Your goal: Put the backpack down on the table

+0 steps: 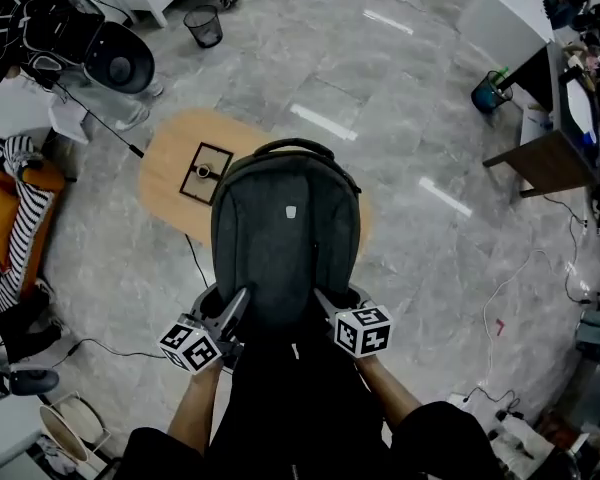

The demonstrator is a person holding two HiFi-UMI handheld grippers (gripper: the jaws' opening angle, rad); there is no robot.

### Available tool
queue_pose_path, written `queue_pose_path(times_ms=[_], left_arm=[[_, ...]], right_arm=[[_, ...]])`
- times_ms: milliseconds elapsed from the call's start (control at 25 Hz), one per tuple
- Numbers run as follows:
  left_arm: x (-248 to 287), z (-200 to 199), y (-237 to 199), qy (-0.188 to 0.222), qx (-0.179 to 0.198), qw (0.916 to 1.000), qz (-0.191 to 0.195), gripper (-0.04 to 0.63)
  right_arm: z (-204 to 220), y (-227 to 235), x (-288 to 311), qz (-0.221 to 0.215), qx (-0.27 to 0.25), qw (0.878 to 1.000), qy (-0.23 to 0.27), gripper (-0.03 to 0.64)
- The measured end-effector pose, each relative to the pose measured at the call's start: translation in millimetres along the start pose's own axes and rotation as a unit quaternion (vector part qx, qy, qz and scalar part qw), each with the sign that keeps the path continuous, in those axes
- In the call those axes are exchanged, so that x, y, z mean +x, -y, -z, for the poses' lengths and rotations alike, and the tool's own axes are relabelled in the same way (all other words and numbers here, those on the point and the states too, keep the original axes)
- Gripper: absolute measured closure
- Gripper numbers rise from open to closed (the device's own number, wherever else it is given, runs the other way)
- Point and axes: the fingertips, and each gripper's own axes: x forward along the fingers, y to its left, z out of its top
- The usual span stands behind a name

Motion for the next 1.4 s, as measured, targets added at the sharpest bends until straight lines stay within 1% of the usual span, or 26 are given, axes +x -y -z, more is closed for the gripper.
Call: queue_pose_path(times_ms=[240,480,800,1080,1400], left_arm=[[34.6,27.2,-30.1,-0.024,-0.024,0.9994,-0.007,0.383],[66.6,52.9,-65.8,-0.047,-0.033,0.9983,-0.012,0.383],[114.8,65.2,-96.8,-0.072,-0.033,0.9968,-0.004,0.383],[151.0,78.4,-130.0,-0.097,-0.046,0.9942,-0.006,0.383],[183.8,84.5,-171.4,-0.123,-0.049,0.9911,-0.012,0.383]], right_arm=[[14.3,34.5,29.7,0.009,0.014,1.0,-0.026,0.416],[31.7,64.3,65.7,0.02,0.03,0.998,-0.042,0.415],[32.8,101.0,101.3,0.033,0.052,0.997,-0.046,0.414],[36.0,129.0,135.5,0.041,0.071,0.995,-0.065,0.413],[37.7,148.8,178.8,0.046,0.094,0.991,-0.081,0.413]])
